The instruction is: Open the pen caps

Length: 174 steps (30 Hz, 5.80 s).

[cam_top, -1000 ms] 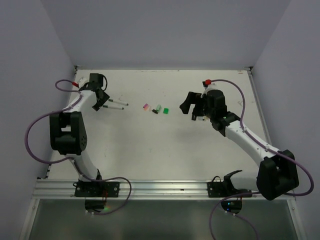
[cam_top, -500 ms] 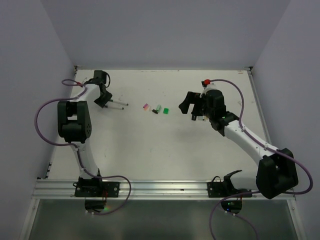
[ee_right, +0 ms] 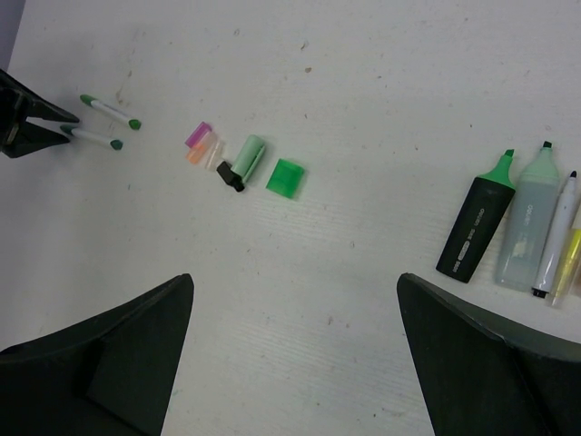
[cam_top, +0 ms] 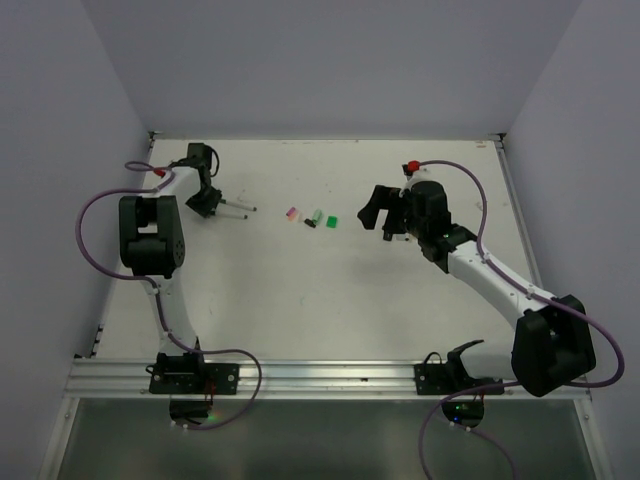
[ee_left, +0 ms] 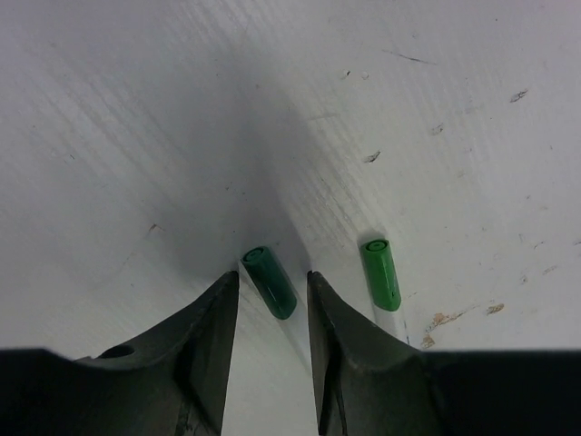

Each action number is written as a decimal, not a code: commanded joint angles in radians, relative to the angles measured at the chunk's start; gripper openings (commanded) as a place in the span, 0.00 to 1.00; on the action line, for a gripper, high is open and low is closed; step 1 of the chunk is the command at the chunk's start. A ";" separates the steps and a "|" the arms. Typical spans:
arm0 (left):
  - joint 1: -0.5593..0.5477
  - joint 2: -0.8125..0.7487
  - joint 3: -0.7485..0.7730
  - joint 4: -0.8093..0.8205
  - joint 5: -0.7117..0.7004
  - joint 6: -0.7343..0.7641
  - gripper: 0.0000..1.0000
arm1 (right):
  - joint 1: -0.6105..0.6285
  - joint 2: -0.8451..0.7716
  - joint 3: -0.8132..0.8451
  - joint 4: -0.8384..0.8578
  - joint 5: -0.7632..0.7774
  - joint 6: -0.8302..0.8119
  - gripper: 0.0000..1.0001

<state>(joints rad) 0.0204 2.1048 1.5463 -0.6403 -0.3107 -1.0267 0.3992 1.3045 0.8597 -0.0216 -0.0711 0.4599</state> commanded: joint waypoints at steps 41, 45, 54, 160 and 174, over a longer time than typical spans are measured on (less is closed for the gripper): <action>-0.306 -0.669 -0.719 0.524 0.262 0.076 0.00 | 0.426 0.349 0.074 0.393 -0.122 0.075 0.93; -0.333 -0.693 -0.733 0.542 0.269 0.050 0.00 | 0.446 0.415 0.140 0.390 -0.104 0.097 0.90; -0.350 -0.733 -0.736 0.544 0.269 0.040 0.00 | 0.463 0.547 0.282 0.339 -0.049 0.085 0.84; -0.366 -0.755 -0.657 0.785 0.388 0.076 0.00 | 0.497 0.323 0.035 0.328 0.011 -0.082 0.00; -0.234 -0.793 -0.568 0.890 0.315 -0.108 0.00 | 0.500 0.254 -0.113 0.347 0.028 -0.092 0.00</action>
<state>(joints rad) -0.3420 1.3609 0.8696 0.0177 0.2363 -1.0580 0.8749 1.5803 0.8261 0.5209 0.0128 0.3904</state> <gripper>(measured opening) 0.178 0.186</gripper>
